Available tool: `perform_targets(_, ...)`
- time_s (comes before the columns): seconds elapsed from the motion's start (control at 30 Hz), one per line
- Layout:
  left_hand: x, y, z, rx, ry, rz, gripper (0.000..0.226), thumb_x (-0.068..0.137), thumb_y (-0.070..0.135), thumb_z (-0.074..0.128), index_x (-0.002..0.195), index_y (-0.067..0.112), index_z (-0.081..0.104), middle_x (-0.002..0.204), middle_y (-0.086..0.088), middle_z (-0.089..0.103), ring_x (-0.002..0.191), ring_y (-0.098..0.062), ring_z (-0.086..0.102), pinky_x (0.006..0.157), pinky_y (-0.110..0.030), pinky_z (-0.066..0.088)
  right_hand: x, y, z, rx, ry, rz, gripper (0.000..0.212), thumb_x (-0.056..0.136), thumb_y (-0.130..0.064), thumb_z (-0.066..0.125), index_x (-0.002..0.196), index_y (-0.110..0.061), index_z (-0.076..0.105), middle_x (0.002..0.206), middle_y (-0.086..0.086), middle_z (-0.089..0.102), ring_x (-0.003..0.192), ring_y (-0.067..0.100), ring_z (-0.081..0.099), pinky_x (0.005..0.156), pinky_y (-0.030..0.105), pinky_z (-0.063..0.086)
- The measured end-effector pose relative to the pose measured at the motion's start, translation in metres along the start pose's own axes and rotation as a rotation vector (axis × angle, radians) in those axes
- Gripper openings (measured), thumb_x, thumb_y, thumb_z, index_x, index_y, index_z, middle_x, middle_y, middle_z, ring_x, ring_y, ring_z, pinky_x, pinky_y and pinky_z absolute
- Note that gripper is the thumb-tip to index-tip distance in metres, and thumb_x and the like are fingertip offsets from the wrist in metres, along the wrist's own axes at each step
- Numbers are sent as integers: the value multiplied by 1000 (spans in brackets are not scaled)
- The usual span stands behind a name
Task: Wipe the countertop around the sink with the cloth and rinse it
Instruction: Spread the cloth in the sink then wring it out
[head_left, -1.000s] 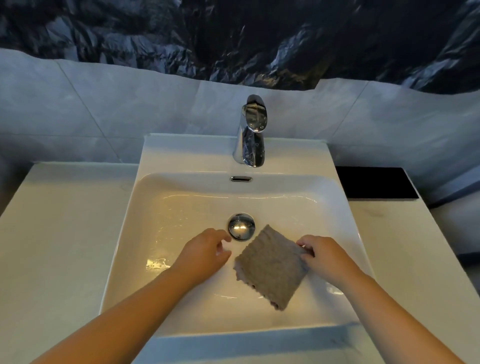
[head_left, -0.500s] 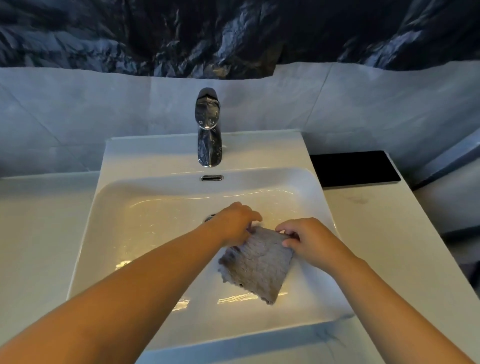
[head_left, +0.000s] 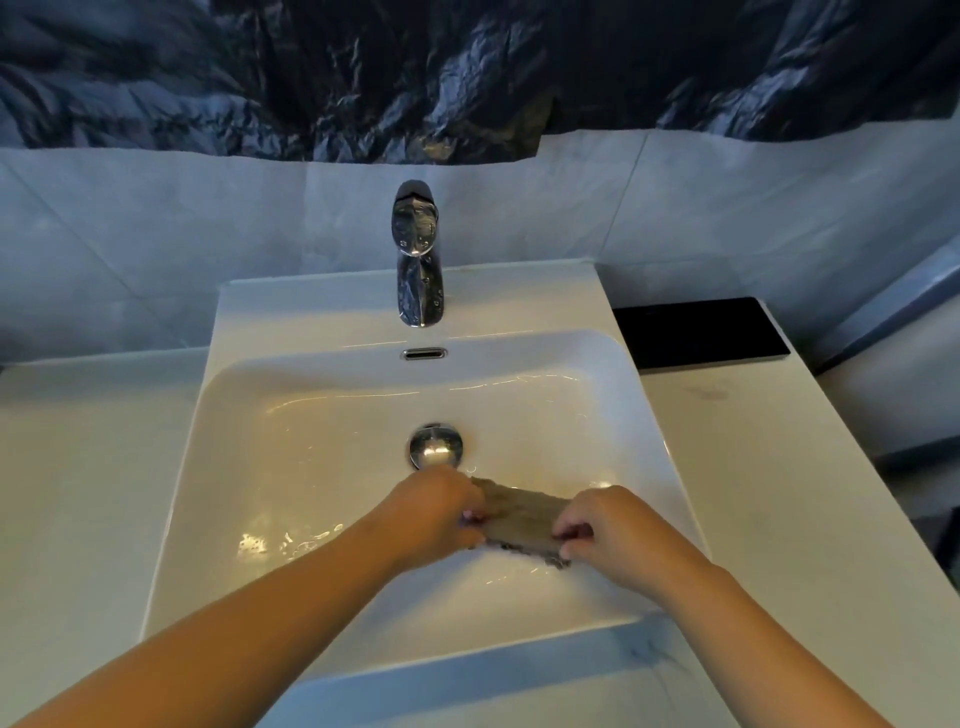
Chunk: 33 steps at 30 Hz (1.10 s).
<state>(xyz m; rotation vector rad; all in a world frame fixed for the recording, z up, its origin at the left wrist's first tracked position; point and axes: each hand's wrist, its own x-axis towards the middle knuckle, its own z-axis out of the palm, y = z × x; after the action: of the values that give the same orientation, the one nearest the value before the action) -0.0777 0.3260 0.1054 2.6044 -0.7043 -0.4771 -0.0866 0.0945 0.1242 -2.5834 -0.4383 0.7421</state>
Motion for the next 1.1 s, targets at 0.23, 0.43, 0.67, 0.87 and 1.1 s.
perform_targets(0.23, 14, -4, 5, 59, 103, -112, 28, 89, 39, 57, 109, 20, 64, 108, 2, 63, 102, -18, 56, 84, -35, 49, 9, 9, 14, 24, 301, 149, 13, 90, -32, 58, 97, -22, 63, 94, -3, 59, 85, 16, 56, 73, 29, 47)
perform_targets(0.43, 39, 7, 11, 224, -120, -104, 42, 84, 40, 64, 116, 15, 53, 113, -5, 56, 106, -25, 53, 83, -39, 47, 23, 11, 31, -51, 208, 262, 25, 87, -45, 59, 90, -21, 57, 94, 0, 50, 82, 18, 50, 66, 27, 38)
perform_targets(0.67, 28, 5, 1, 7, -201, -236, 28, 77, 38, 70, 87, 13, 61, 92, -4, 59, 83, -20, 54, 69, -31, 46, 13, 0, 26, 445, 225, 141, 22, 88, -33, 64, 85, -22, 46, 74, -3, 53, 64, 11, 46, 57, 21, 35)
perform_targets(0.87, -3, 8, -44, -763, -393, -356, 22, 83, 28, 65, 96, 12, 58, 93, -4, 60, 85, -17, 59, 76, -32, 50, -3, -41, -4, 651, 446, -49, 14, 94, -30, 54, 101, -22, 47, 88, -8, 56, 81, 0, 56, 62, 15, 48)
perform_targets(1.1, -44, 28, -86, -1120, -447, -243, 31, 96, 24, 53, 125, 14, 49, 114, -14, 63, 101, -22, 64, 93, -39, 52, -12, -86, -39, 309, 591, -320, 28, 91, -48, 37, 118, -39, 38, 98, -31, 46, 98, -9, 51, 67, 9, 51)
